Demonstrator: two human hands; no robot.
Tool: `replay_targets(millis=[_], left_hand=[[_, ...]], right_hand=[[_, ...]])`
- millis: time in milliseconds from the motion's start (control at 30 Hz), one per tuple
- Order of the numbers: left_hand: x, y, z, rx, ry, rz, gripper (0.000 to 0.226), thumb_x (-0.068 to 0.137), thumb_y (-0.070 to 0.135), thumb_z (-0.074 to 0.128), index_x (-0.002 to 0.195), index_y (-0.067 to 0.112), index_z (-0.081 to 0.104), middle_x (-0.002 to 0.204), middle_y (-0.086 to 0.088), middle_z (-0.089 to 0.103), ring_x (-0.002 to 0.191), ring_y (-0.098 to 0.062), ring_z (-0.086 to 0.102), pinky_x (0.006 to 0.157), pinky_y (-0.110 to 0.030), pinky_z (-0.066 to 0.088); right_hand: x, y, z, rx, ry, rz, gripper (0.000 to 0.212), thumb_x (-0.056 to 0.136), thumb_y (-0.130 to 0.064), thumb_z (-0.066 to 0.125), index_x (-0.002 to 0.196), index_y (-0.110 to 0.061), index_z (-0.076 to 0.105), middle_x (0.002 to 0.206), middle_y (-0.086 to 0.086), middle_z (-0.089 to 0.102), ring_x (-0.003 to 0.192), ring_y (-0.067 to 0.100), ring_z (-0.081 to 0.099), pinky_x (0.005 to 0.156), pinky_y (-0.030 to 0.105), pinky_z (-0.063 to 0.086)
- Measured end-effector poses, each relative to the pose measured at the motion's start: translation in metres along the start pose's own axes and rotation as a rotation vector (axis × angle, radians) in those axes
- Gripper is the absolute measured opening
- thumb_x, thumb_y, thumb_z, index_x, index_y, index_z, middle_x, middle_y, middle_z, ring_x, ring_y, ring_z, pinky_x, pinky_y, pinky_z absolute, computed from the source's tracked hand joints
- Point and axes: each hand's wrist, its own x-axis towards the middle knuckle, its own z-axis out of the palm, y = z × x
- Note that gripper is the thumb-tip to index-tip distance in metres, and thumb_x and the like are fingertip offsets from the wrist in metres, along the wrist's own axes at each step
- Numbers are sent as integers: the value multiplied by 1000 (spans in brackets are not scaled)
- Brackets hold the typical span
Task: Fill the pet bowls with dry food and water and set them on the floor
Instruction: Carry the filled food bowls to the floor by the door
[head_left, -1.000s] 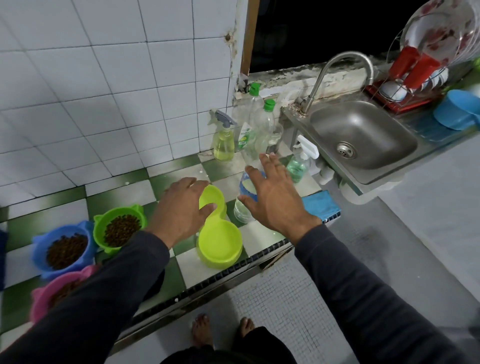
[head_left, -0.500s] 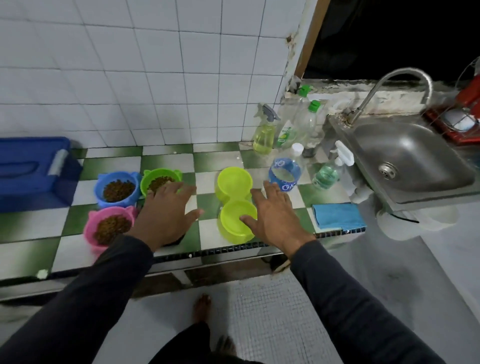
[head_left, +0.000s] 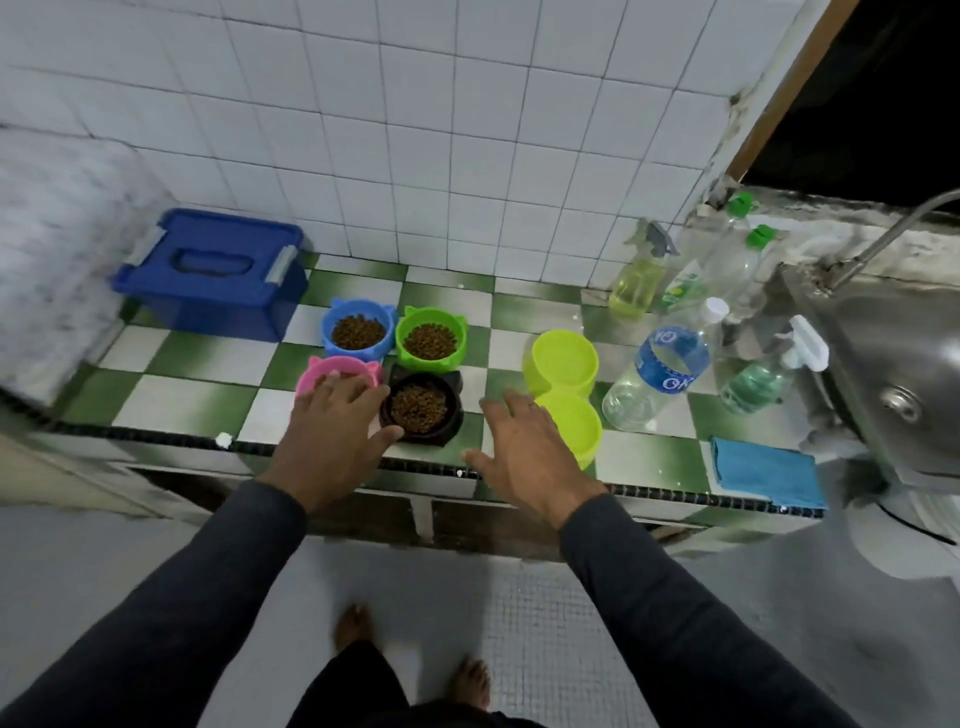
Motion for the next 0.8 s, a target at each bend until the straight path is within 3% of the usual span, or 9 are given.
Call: replay_targets(millis=[100,200,500,633,800], left_hand=[[-12,-9,-10,-58,-12,-63,55,99,54,48,148,30,43,156,-3,42,144,-31,39,112,-62,38],[-16,-27,-9,-71,-11,-90,50,100,41,56,148,27,46,152,-7,46,140,-32,43,114,-62,36],[14,-98,16,-105,-11,-64,37,102,35,53,135,20,56,138,-11,57,127,-28,51,108,-46,43],[36,-124,28,-199,-93,-71,41,104,36,49,142,20,51,142,-14,53,128,-30,49,106,-44,45],[63,-154,51,-208,-150,-47,40,102,35,52,138,17,52,131,-16,58,117,-34,55,95,-45,49]], right_hand=[[9,-26,10,22,-33,-32,72,98,-51,56,156,-15,32,161,19,30,148,36,27,123,43,23],[22,-47,20,44,-62,-39,66,99,-46,56,153,-15,37,159,18,33,145,35,31,121,42,27],[77,-87,54,47,-69,11,46,97,-38,54,135,-12,54,139,15,54,125,33,50,108,41,42],[102,-93,70,120,-73,140,42,98,-34,54,131,-8,57,135,17,56,120,34,54,104,40,46],[121,-91,94,208,-59,312,41,96,-35,56,128,-9,57,133,18,55,119,34,53,102,40,47]])
